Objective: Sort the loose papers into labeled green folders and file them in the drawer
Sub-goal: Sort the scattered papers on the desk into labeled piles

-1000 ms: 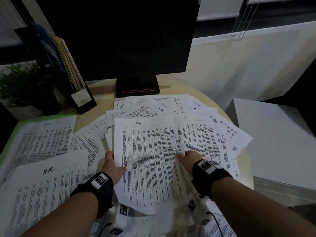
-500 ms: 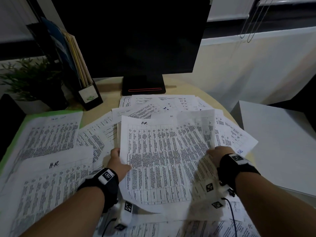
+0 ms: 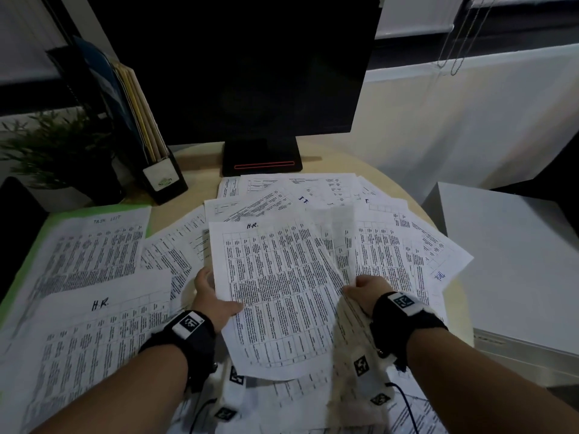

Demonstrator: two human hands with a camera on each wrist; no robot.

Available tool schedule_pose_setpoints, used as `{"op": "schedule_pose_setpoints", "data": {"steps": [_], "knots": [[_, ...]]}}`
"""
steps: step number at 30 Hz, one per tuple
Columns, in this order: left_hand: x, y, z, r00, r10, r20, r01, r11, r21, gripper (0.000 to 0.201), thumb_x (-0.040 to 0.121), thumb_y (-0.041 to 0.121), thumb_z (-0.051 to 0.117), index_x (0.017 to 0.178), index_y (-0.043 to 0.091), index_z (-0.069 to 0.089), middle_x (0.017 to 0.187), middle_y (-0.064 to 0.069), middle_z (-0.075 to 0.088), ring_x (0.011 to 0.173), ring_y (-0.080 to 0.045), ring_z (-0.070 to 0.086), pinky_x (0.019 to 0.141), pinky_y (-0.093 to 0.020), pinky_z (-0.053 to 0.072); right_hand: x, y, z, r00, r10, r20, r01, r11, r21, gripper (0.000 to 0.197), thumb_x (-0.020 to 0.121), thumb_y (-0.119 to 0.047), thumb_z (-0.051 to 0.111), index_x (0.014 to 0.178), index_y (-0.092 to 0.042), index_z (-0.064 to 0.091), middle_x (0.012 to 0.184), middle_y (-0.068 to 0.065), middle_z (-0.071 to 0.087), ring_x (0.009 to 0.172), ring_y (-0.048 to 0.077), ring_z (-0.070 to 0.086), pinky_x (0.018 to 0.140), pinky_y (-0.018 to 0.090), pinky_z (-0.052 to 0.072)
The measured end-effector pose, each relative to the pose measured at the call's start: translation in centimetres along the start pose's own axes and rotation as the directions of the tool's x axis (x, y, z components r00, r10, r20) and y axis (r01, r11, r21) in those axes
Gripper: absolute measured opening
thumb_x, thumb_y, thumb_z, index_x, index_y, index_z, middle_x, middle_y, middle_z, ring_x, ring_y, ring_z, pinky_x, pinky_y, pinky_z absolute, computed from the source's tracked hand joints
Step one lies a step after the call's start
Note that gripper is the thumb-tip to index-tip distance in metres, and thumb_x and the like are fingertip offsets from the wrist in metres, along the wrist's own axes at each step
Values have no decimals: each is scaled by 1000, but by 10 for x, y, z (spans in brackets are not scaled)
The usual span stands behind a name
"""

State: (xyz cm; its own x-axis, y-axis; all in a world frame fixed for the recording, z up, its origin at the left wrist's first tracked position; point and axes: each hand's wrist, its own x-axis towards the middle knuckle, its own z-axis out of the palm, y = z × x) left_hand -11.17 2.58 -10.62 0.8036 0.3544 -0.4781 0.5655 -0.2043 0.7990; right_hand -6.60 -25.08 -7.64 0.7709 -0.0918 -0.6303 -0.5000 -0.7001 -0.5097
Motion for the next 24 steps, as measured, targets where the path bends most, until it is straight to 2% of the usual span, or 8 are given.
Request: {"op": "schedule_pose_setpoints", "data": {"steps": [2,5,8,10,13,15,19,24], "knots": [[-1,1,0,997,70,-15,-69,997,27,109,68,-13,76,150,19,11,146,-3,40,127,-29,45,102,-43,42,1,-4,-1,998,10,-64,-12,1000,-29,33,87,-25,66,114,-11,55,104,9,61,78,17,58,57,20,43],[-5,9,2,992,122,-19,-120,990,80,92,71,-8,74,145,21,27,125,0,57,109,-24,58,88,-39,51,-2,-10,-2,991,48,-127,-43,998,40,76,75,-25,78,137,-13,35,130,12,49,98,26,60,69,28,52],[-11,21,3,997,63,34,-64,998,27,48,79,-6,67,121,15,56,106,-4,67,95,-23,63,81,-34,49,-7,-12,-1,999,29,-29,-29,999,-16,69,80,-33,73,135,-13,37,124,10,54,93,22,61,67,27,52],[-15,28,2,995,33,91,-28,998,-51,31,80,-7,66,106,9,63,103,-12,69,93,-27,65,85,-38,50,-11,-11,-1,1000,-5,-8,5,1000,-14,71,80,-41,71,135,-11,38,125,8,54,102,23,57,77,29,49],[-21,40,-1,980,5,201,28,986,-162,26,80,-10,64,104,2,65,103,-18,70,96,-33,66,92,-45,50,-21,-15,-9,995,-61,-76,76,972,222,76,75,-45,75,131,-9,37,116,4,50,103,23,50,87,38,44],[-26,54,-3,969,33,245,22,975,-219,25,78,-7,68,101,3,67,105,-20,70,99,-36,66,94,-49,49,-29,-20,-21,985,-139,-104,171,886,432,50,77,-33,76,111,-17,43,111,-3,54,99,20,53,96,41,43],[-38,90,-6,940,197,278,-151,972,-178,48,63,16,80,107,8,65,102,-13,71,101,-33,66,92,-49,51,-45,-35,-52,919,-314,-237,393,752,529,25,80,-10,68,95,-28,60,99,-2,71,96,28,65,95,56,46],[-65,147,-4,890,435,135,-426,900,-91,27,89,7,60,114,16,66,101,2,69,100,-19,63,84,-26,48,-70,-61,-78,746,-468,-474,659,617,429,37,83,4,55,88,-30,67,83,-18,72,82,5,69,80,34,56]]}}
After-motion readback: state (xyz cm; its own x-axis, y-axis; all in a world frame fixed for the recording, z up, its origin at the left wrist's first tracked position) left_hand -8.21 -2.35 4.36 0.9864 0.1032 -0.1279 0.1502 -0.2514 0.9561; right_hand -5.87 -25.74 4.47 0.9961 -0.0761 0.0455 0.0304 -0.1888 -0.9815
